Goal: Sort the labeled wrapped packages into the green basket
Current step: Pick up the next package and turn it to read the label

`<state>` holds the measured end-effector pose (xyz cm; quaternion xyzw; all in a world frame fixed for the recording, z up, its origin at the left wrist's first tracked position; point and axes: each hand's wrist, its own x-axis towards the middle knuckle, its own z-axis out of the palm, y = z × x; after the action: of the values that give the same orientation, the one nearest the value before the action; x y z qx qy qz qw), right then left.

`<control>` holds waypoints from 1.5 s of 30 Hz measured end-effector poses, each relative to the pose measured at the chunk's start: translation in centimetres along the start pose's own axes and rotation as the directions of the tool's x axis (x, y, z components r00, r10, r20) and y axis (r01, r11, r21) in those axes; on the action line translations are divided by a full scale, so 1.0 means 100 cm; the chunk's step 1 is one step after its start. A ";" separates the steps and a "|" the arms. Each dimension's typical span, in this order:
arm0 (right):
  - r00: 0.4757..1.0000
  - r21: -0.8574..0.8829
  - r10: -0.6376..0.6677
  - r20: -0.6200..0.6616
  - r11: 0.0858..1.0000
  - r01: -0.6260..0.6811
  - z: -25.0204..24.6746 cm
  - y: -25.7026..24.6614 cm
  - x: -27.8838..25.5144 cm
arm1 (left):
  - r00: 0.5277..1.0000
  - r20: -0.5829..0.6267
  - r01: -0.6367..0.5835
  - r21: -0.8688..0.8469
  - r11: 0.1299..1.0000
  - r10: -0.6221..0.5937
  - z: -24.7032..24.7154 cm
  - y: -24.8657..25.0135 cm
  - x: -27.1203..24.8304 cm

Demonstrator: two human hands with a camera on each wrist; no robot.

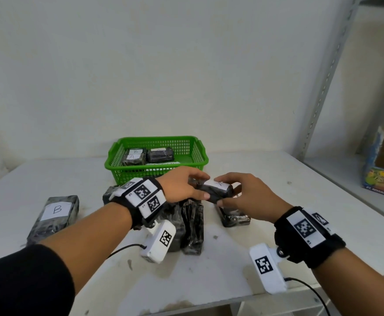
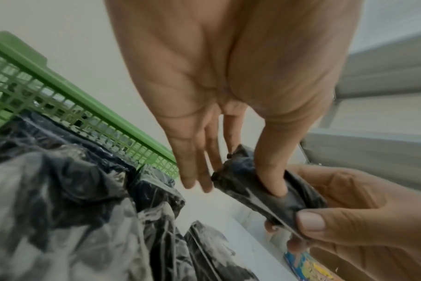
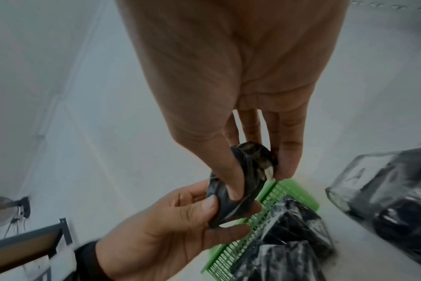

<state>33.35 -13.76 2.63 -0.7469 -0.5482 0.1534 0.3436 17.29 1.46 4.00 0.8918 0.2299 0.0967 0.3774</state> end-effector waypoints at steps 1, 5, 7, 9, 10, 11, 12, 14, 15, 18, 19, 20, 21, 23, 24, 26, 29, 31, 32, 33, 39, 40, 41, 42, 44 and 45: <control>1.000 0.026 -0.012 -0.003 1.000 0.013 0.000 -0.002 0.001 | 1.000 0.005 -0.018 -0.048 0.999 0.018 -0.002 -0.003 -0.003; 0.999 0.196 -0.024 -0.034 0.980 0.030 0.003 -0.010 0.008 | 0.997 -0.056 -0.055 -0.212 0.976 0.045 -0.010 -0.015 -0.015; 0.998 0.248 -0.026 -0.055 0.968 0.039 0.010 -0.017 0.012 | 0.995 -0.095 -0.064 -0.262 0.963 0.041 -0.014 -0.017 -0.020; 0.996 0.280 -0.049 -0.079 0.957 0.069 0.019 -0.022 0.016 | 0.991 -0.122 -0.085 -0.303 0.949 0.050 -0.018 -0.017 -0.025; 0.994 0.300 -0.056 -0.094 0.950 0.082 0.022 -0.024 0.018 | 0.990 -0.131 -0.094 -0.335 0.938 0.053 -0.019 -0.016 -0.028; 0.992 0.323 -0.059 -0.110 0.942 0.092 0.025 -0.026 0.019 | 0.990 -0.134 -0.094 -0.380 0.920 0.046 -0.021 -0.015 -0.031; 0.991 0.347 -0.058 -0.122 0.933 0.098 0.026 -0.028 0.020 | 0.990 -0.136 -0.084 -0.442 0.893 0.026 -0.023 -0.016 -0.034; 0.989 0.397 -0.060 -0.135 0.911 0.109 0.028 -0.032 0.020 | 0.990 -0.142 -0.073 -0.524 0.848 -0.003 -0.025 -0.019 -0.039; 0.989 0.424 -0.064 -0.133 0.898 0.115 0.030 -0.035 0.019 | 0.987 -0.162 -0.082 -0.521 0.850 -0.004 -0.026 -0.021 -0.042; 0.988 0.482 -0.075 -0.137 0.866 0.132 0.040 -0.044 0.019 | 0.965 -0.263 -0.126 -0.467 0.875 -0.001 -0.027 -0.028 -0.049; 0.987 0.492 -0.072 -0.147 0.860 0.136 0.044 -0.046 0.019 | 0.956 -0.292 -0.131 -0.474 0.871 -0.015 -0.027 -0.029 -0.050; 0.986 0.496 -0.067 -0.150 0.858 0.133 0.047 -0.048 0.020 | 0.949 -0.314 -0.134 -0.494 0.859 -0.032 -0.028 -0.031 -0.052; 0.988 0.499 -0.062 -0.143 0.857 0.126 0.049 -0.049 0.020 | 0.946 -0.321 -0.137 -0.524 0.841 -0.045 -0.029 -0.032 -0.053; 0.989 0.527 -0.059 -0.136 0.841 0.122 0.052 -0.051 0.019 | 0.951 -0.305 -0.145 -0.580 0.801 -0.049 -0.032 -0.034 -0.058; 0.989 0.545 -0.058 -0.138 0.829 0.125 0.052 -0.052 0.019 | 0.957 -0.286 -0.145 -0.600 0.787 -0.042 -0.034 -0.036 -0.060; 0.988 0.564 -0.048 -0.146 0.817 0.123 0.054 -0.051 0.020 | 0.966 -0.255 -0.136 -0.609 0.781 -0.030 -0.036 -0.036 -0.066; 0.991 0.587 -0.045 -0.126 0.802 0.111 0.057 -0.053 0.020 | 0.959 -0.282 -0.136 -0.559 0.818 -0.033 -0.035 -0.037 -0.069; 0.992 0.573 -0.058 -0.113 0.812 0.113 0.059 -0.055 0.021 | 0.954 -0.296 -0.126 -0.543 0.830 -0.048 -0.036 -0.038 -0.070; 0.992 0.561 -0.066 -0.111 0.819 0.118 0.060 -0.056 0.022 | 0.955 -0.293 -0.120 -0.538 0.835 -0.052 -0.036 -0.038 -0.071; 0.991 0.550 -0.071 -0.111 0.827 0.121 0.060 -0.057 0.022 | 0.956 -0.288 -0.115 -0.540 0.834 -0.054 -0.037 -0.039 -0.072; 0.990 0.542 -0.068 -0.123 0.831 0.124 0.058 -0.061 0.025 | 0.960 -0.276 -0.118 -0.538 0.835 -0.042 -0.038 -0.037 -0.075; 0.990 0.543 -0.067 -0.121 0.831 0.123 0.058 -0.061 0.025 | 0.957 -0.287 -0.119 -0.521 0.845 -0.042 -0.038 -0.036 -0.075; 0.990 0.545 -0.066 -0.121 0.830 0.122 0.059 -0.062 0.024 | 0.954 -0.296 -0.119 -0.508 0.853 -0.043 -0.038 -0.036 -0.075; 0.991 0.552 -0.065 -0.121 0.825 0.122 0.059 -0.062 0.023 | 0.953 -0.301 -0.119 -0.499 0.858 -0.043 -0.038 -0.035 -0.075; 0.991 0.566 -0.058 -0.121 0.816 0.117 0.060 -0.062 0.022 | 0.951 -0.305 -0.116 -0.485 0.867 -0.044 -0.039 -0.035 -0.075; 0.990 0.562 -0.054 -0.127 0.819 0.117 0.060 -0.061 0.022 | 0.951 -0.307 -0.113 -0.479 0.870 -0.046 -0.039 -0.035 -0.075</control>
<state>26.13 -8.67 2.81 -0.5924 -0.4916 0.2544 0.5854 8.22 2.40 4.19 0.7441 0.2384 0.2965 0.5492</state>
